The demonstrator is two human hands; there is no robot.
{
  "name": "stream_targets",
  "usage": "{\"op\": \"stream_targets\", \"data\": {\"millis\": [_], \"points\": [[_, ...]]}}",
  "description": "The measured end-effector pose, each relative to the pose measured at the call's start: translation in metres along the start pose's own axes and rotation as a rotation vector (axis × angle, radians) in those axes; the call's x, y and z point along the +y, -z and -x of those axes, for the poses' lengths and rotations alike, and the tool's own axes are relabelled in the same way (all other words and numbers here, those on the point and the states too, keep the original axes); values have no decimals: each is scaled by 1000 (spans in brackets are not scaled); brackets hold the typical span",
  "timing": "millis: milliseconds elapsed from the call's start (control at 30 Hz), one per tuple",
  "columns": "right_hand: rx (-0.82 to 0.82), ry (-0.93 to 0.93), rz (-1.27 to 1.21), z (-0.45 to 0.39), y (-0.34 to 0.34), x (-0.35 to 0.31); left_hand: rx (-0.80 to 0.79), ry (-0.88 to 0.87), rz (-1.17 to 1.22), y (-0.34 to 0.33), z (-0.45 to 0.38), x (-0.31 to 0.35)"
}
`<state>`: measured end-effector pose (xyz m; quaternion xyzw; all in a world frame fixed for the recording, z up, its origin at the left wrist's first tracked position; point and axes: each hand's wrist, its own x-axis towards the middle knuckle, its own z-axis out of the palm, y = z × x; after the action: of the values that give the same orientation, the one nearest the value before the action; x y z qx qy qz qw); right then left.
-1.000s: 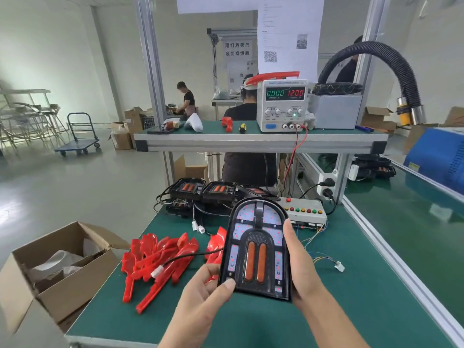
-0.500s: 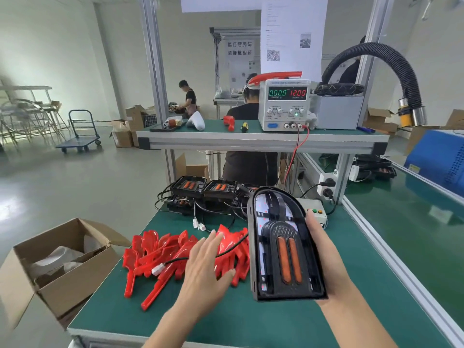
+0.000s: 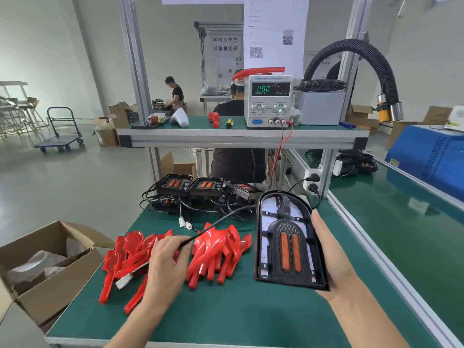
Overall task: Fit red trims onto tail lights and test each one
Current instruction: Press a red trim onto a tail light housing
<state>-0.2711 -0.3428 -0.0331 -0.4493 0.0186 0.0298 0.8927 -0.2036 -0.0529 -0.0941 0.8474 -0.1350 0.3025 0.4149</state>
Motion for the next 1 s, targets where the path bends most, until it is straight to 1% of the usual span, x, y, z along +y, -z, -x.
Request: {"op": "stream_targets", "data": {"millis": [67, 133, 233, 300, 333, 367, 433, 467, 533, 600, 633, 667, 767, 800, 867, 967, 1000], "points": [[52, -12, 7, 2, 6, 7, 11, -42, 83, 15, -8, 14], [99, -37, -7, 4, 10, 16, -40, -118, 108, 25, -14, 27], [146, -37, -70, 6, 12, 25, -211, -261, -31, 28, -11, 49], [160, -17, -134, 9, 11, 29, -320, -283, -124, 22, 0, 61], [162, -14, -162, 11, 9, 31, -364, -264, -95, 17, 8, 66], [158, -20, -177, 13, 8, 34, -422, -206, 3, 12, 17, 68], [167, -55, -155, 17, 4, 41, -541, -4, 270, -2, 34, 77], [179, -84, -125, 17, 2, 45, -575, 127, 400, -9, 41, 82], [184, -145, -44, 18, 0, 52, -616, 451, 651, -21, 52, 85], [181, -171, 68, 19, -1, 55, -657, 703, 807, -30, 60, 81], [189, -171, 140, 20, -1, 55, -654, 784, 801, -33, 62, 79], [189, -170, 209, 20, -1, 55, -634, 833, 732, -36, 62, 79], [194, -158, 445, 16, 0, 59, -581, 930, 516, -43, 65, 77], [215, -136, 556, 13, 1, 63, -577, 928, 478, -46, 67, 74], [262, -103, 778, 6, 6, 74, -565, 870, 396, -49, 73, 66], [278, -105, 1045, -3, 14, 91, -500, 828, 221, -49, 77, 56], [278, -104, 1122, -4, 17, 95, -508, 810, 162, -50, 78, 53]]}}
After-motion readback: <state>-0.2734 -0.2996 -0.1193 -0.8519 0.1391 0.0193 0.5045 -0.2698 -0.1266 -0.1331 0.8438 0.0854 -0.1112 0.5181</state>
